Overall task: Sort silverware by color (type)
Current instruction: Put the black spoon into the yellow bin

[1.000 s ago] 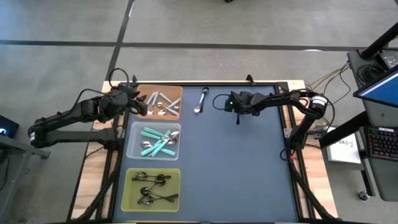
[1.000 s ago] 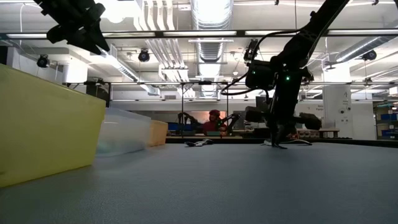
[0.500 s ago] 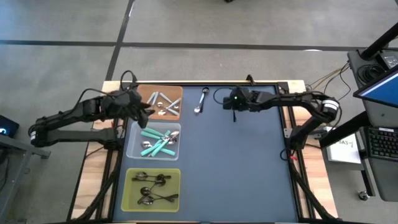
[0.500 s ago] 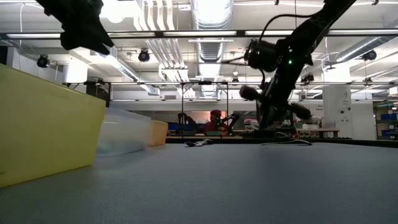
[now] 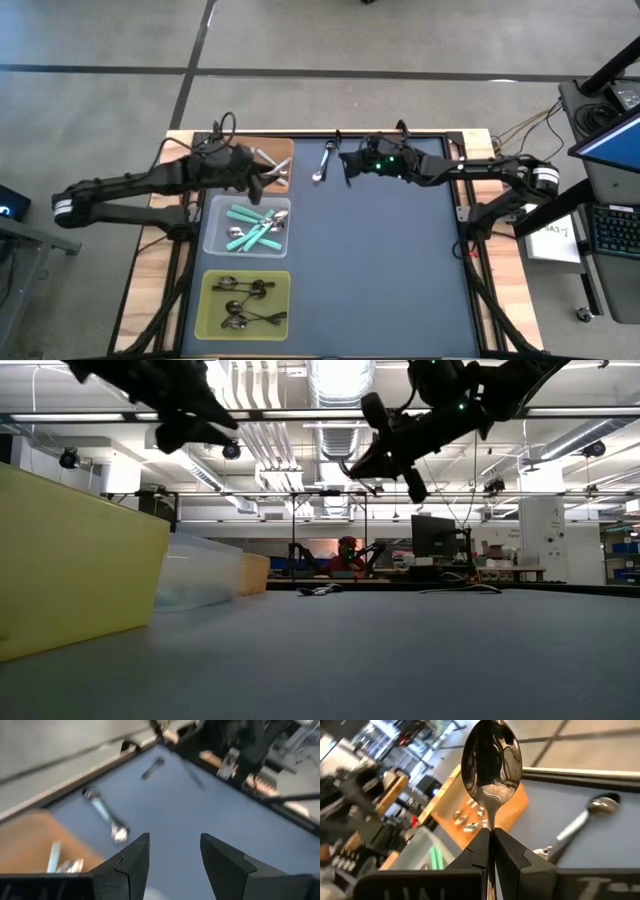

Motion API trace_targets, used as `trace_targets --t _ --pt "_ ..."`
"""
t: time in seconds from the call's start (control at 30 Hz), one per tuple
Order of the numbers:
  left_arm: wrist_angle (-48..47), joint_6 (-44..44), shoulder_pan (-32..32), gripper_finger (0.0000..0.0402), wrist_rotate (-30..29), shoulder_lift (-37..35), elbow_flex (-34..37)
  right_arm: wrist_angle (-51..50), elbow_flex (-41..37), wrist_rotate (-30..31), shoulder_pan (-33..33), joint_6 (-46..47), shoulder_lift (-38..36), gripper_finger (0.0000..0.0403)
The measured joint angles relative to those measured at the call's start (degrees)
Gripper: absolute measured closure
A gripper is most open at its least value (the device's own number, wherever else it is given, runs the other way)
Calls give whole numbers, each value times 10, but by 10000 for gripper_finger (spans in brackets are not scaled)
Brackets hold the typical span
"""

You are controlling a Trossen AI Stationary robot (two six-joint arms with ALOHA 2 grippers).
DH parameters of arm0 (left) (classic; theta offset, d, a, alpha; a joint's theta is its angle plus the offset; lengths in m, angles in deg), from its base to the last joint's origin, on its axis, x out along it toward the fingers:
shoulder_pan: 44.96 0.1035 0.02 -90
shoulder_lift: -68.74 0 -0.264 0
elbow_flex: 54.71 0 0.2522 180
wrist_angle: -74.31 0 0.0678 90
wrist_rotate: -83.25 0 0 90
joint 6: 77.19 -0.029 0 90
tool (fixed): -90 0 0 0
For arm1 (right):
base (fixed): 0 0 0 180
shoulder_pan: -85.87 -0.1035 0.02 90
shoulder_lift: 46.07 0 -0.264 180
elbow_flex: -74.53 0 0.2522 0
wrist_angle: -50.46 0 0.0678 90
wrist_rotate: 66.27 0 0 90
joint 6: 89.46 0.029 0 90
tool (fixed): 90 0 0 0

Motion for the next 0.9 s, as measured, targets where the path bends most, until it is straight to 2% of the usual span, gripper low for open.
trace_targets --t 0.13,0.37,0.67,0.9 --pt "83 -25 0 244 0 48 2 13 0 -1 -30 -48 0 394" --pt "149 -64 0 244 27 121 0 34 0 4 -64 -120 0 394" --pt "298 -71 0 244 44 199 -1 44 0 -2 -71 -193 0 394" --pt "377 -70 2 244 44 239 -1 44 0 -2 -71 -233 0 394"
